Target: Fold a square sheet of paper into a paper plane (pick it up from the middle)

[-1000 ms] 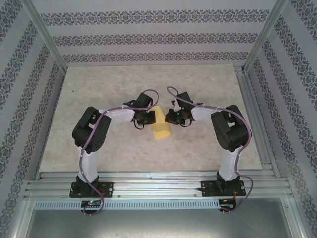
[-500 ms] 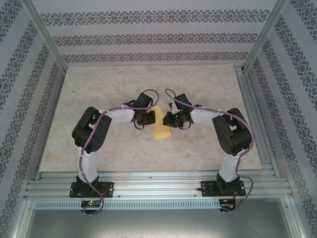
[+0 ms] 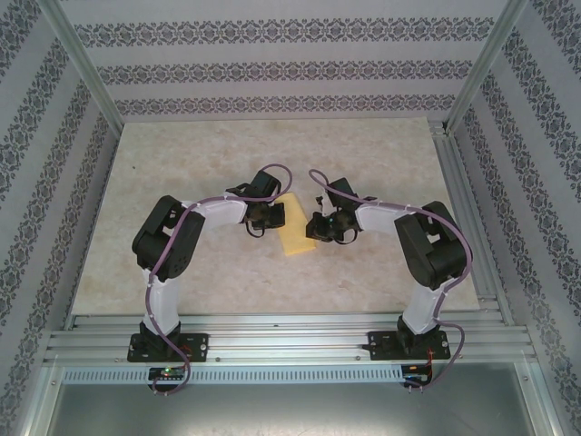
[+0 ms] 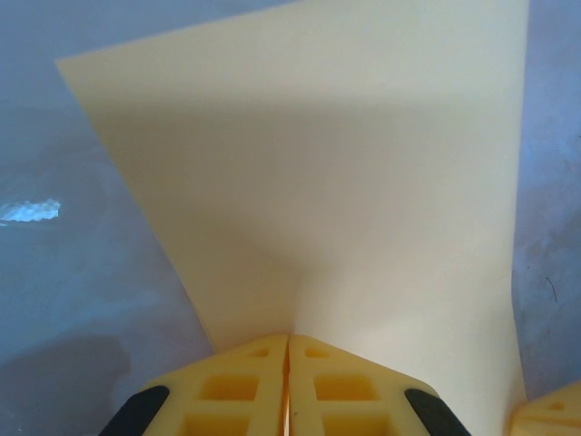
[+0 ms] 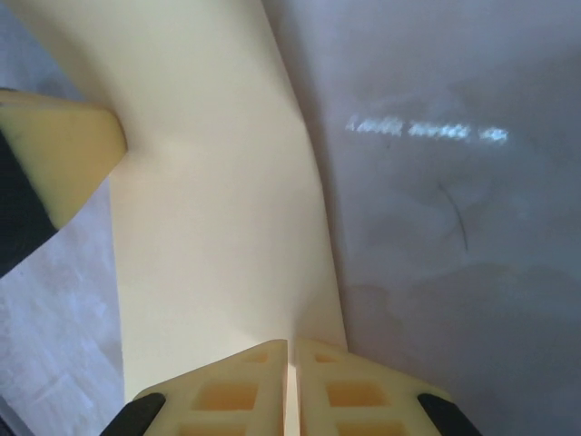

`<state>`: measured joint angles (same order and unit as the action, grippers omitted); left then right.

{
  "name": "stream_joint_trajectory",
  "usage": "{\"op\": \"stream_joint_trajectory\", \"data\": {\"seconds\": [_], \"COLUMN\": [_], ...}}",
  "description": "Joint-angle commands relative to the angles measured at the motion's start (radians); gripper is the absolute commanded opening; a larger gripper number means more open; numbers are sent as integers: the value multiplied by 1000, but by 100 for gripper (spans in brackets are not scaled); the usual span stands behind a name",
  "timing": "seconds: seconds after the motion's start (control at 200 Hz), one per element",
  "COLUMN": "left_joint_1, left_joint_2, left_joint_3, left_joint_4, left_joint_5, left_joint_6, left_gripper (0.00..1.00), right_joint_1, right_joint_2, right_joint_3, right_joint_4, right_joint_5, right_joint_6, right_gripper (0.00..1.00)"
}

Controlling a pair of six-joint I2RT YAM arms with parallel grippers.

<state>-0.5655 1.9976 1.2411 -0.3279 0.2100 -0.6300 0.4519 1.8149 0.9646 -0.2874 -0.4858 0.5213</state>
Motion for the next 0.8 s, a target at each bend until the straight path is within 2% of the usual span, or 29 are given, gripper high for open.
{"op": "stream_joint_trajectory", "data": {"seconds": [0.0,0.185,0.435,0.634,0.794], "left_joint_1": [-15,-16,-17,-19,-19], "left_joint_2": [84,88,91,91,85], "left_joint_3": [-48,-45,-42,-40,-43], "left_joint_4": [-120,-121,-120,-119,-122], "left_joint_5": [-62,-61,-61,-58,-59], "left_joint_6": [6,6,6,13,19], "left_gripper": [10,10,10,10,10], "right_joint_1": [13,8,16,14,13], "right_joint_2": [-6,11,-113,-57,-195], "right_joint_3": [-41,-93,-139,-143,-76], "right_joint_4": [-5,-20,-35,-55,24], "right_joint_5": [-29,13,-24,26,-23], "right_joint_6": [-5,-7,2,3,66], "right_gripper": [12,11,11,11,14]}}
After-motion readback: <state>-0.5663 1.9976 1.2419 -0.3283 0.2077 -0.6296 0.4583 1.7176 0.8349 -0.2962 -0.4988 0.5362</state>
